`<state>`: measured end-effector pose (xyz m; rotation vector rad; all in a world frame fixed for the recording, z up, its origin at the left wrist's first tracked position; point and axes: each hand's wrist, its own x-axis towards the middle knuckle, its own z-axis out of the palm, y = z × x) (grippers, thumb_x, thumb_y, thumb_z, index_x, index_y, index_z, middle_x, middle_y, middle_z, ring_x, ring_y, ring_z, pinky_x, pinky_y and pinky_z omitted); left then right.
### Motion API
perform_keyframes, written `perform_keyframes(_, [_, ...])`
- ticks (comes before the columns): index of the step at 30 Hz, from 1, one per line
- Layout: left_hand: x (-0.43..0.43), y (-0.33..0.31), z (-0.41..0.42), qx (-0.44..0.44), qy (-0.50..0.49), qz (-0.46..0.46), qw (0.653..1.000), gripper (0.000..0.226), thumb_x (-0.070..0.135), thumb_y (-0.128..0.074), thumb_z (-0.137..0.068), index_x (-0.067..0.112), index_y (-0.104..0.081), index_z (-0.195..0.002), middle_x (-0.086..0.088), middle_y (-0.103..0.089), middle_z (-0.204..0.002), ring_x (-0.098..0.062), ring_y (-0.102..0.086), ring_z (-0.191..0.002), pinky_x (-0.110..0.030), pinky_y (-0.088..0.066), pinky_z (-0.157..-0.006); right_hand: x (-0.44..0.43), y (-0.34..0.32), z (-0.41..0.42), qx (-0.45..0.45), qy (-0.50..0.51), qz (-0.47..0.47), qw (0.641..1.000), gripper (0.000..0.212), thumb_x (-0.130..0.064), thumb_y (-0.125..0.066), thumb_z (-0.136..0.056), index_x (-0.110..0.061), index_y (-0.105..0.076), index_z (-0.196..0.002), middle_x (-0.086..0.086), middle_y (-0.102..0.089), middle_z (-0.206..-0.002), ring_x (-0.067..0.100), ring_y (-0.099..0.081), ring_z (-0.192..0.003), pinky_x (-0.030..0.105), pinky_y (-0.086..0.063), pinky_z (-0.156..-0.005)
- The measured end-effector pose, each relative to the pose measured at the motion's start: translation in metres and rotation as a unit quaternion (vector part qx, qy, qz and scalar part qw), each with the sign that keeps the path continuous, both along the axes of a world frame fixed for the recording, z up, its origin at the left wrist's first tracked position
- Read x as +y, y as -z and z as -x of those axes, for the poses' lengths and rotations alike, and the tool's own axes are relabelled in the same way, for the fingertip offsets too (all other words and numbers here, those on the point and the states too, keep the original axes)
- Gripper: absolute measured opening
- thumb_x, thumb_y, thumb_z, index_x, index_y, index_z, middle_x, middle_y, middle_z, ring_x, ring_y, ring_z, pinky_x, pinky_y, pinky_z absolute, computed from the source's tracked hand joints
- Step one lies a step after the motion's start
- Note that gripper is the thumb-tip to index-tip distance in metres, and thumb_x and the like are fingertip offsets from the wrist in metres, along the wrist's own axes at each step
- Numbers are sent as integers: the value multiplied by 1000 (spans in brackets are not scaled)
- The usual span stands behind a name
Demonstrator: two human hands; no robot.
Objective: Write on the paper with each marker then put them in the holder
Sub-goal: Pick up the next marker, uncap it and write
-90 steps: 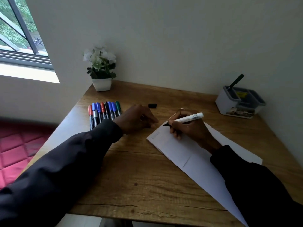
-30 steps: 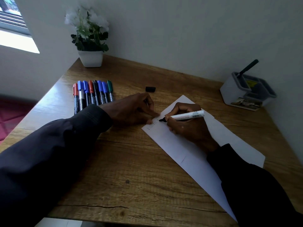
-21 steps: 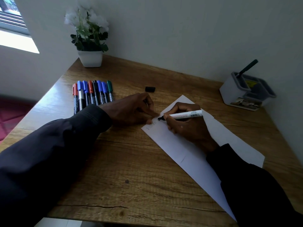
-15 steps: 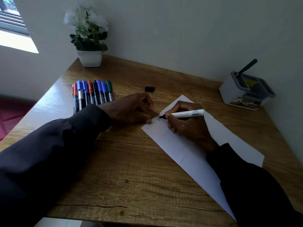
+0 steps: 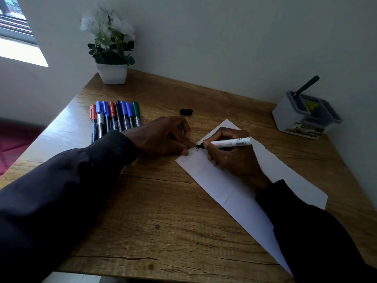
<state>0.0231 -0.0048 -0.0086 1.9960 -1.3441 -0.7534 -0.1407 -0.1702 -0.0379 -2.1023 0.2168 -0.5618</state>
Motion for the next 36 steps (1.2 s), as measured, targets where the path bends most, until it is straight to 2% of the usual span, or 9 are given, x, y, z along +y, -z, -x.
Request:
perform_keyframes(9, [-1,1,-2,1,-3,4,1000,39,21,-73,-81,24,-53,-114,16,-61,-98,12,-58,-82,-6,-48,-62,0,0,-1,15,18,-16,1000,9,-9,-75,-90,-12,-71,-83,2,-71,-66,10,-68,-50,15,-50,-47])
perform_keyframes(15, [0,1,-1,-9,-6,-2,1000,40,23,-74,-81,26,-52,-114,21,-58,-93,23,-53,-77,-3,-45,-59,-4,2,0,26,31,6,999,11,-7,-77,-87,-1,-71,-81,6,-72,-66,14,-68,-51,16,-51,-48])
perform_keyframes(20, [0,0,0,-12,2,-2,1000,39,23,-73,-82,23,-53,-117,20,-57,-96,12,-54,-84,-9,-46,-63,0,-2,1,16,36,-35,999,8,-5,-75,-89,-3,-71,-82,9,-72,-67,14,-67,-50,18,-50,-46])
perform_keyframes(23, [0,0,0,-14,4,-2,1000,40,21,-72,-83,22,-53,-118,20,-56,-96,13,-54,-83,-4,-47,-62,1,-2,0,17,33,-26,999,6,-7,-75,-90,-7,-72,-84,7,-72,-68,15,-68,-52,18,-51,-47])
perform_keyframes(27, [0,1,-1,-6,0,-1,1000,39,21,-72,-83,23,-52,-117,19,-58,-95,22,-54,-77,1,-44,-60,-1,-3,1,27,44,-13,999,8,-7,-77,-87,-4,-72,-81,7,-72,-66,17,-68,-51,18,-51,-47])
perform_keyframes(32, [0,2,-3,-5,2,2,1000,39,24,-73,-82,24,-53,-116,17,-61,-99,22,-55,-81,-5,-47,-62,-2,-1,0,26,56,-17,998,11,-9,-78,-86,-4,-71,-79,8,-72,-66,20,-68,-50,21,-51,-46])
perform_keyframes(36, [-1,4,-3,-7,3,0,1000,37,25,-73,-82,27,-53,-114,18,-63,-99,23,-55,-80,-7,-47,-63,-3,0,1,23,46,-41,998,10,-9,-75,-90,-7,-70,-82,7,-72,-68,15,-69,-53,19,-51,-48])
